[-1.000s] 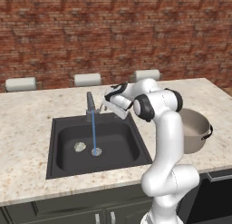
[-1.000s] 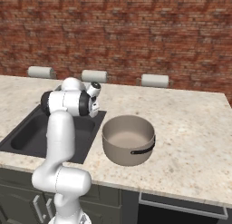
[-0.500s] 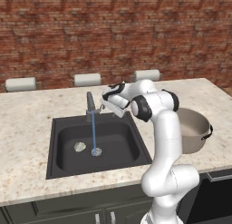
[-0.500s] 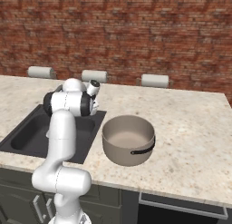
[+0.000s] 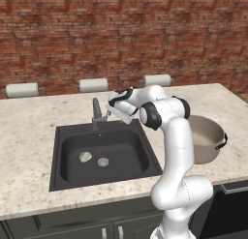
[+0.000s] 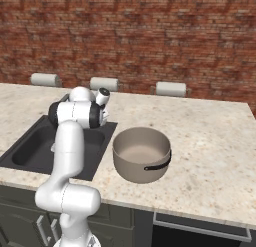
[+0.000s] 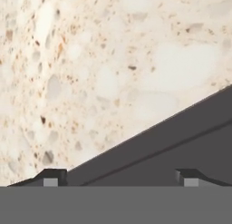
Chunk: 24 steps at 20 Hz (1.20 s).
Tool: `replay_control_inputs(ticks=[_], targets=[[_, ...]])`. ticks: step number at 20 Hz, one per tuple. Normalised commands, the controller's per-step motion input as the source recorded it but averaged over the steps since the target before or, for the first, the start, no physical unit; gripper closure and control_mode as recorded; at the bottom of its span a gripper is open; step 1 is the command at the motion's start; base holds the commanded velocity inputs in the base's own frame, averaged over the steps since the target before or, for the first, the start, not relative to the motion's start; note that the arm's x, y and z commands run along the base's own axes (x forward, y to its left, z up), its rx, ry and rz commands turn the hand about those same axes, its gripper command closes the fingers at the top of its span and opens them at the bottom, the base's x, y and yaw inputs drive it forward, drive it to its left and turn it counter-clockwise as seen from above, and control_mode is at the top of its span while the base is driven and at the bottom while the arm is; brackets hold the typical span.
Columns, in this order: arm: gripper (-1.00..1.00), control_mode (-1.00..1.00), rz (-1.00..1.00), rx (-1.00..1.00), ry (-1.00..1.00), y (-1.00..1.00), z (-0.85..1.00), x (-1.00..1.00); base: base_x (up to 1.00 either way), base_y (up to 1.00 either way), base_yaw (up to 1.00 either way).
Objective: Dump the garlic from the pot into the sink. Then turn on the water and wash the garlic. Then turn off the water and put the garlic back in the pot.
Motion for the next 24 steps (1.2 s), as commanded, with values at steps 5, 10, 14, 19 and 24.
replay_control_inputs(ticks=[5, 10, 14, 19, 24], targets=[[-1.00, -1.00, 0.00, 0.00, 0.03, 0.48, -0.24, 0.16, 0.00, 0.00, 0.00], [-1.00, -1.00, 0.00, 0.00, 0.01, 0.75, -0.13, 0.30, 0.00, 0.00, 0.00], [-1.00, -1.00, 0.00, 0.00, 0.00, 0.41, -0.01, 0.18, 0.00, 0.00, 0.00], [-1.00, -1.00, -0.03, -0.02, -0.03, -0.17, 0.41, -0.50, 0.00, 0.00, 0.00], [-1.00, -1.00, -0.06, -0.02, -0.09, -0.46, 0.69, -1.00, 0.00, 0.00, 0.00]])
